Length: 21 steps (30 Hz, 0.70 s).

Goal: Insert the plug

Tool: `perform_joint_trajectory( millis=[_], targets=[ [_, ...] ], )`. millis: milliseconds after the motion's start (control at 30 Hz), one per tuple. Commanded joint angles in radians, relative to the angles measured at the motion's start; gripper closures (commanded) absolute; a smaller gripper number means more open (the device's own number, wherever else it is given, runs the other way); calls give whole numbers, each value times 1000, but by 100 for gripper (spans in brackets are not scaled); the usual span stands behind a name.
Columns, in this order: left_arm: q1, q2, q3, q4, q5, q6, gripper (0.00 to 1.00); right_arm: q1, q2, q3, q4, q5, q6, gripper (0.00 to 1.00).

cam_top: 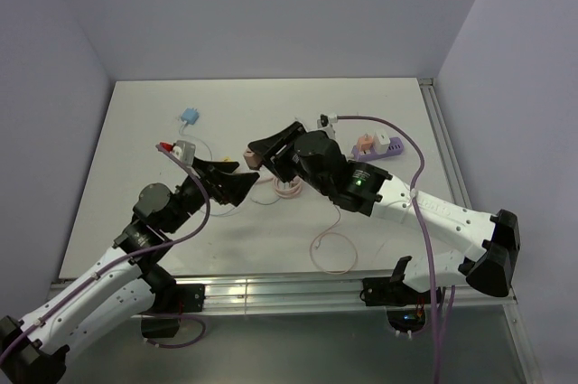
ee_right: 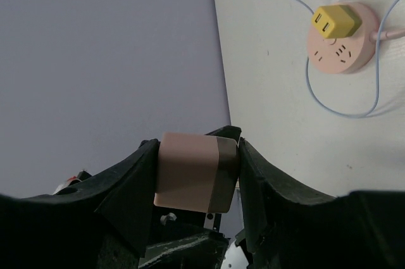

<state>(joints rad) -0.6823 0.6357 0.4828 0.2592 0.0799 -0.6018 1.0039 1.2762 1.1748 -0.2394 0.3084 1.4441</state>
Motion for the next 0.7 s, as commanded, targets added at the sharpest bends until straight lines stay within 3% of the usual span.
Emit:
perform_joint_trajectory(
  millis=[0, 267, 367, 533, 567, 633, 667],
  targets=[
    [-8, 21, 54, 86, -22, 28, 7, 12, -1, 36, 34, 17, 15, 100],
    [-16, 73, 79, 114, -20, 17, 8, 21, 11, 48, 34, 14, 6, 100],
    [-19, 94, 83, 124, -22, 16, 16, 28, 12, 59, 31, 6, 2, 100],
    [-17, 114, 111, 74, -48, 17, 54, 30, 5, 48, 51, -26, -22, 96],
    [-19, 116, 114, 66, -46, 17, 59, 30, 5, 48, 55, -43, -28, 90],
    [-17, 127, 132, 46, -37, 28, 79, 30, 5, 49, 58, -64, -59, 81],
    [-17, 130, 140, 25, -28, 31, 88, 32, 6, 48, 64, -87, -77, 65]
  ],
)
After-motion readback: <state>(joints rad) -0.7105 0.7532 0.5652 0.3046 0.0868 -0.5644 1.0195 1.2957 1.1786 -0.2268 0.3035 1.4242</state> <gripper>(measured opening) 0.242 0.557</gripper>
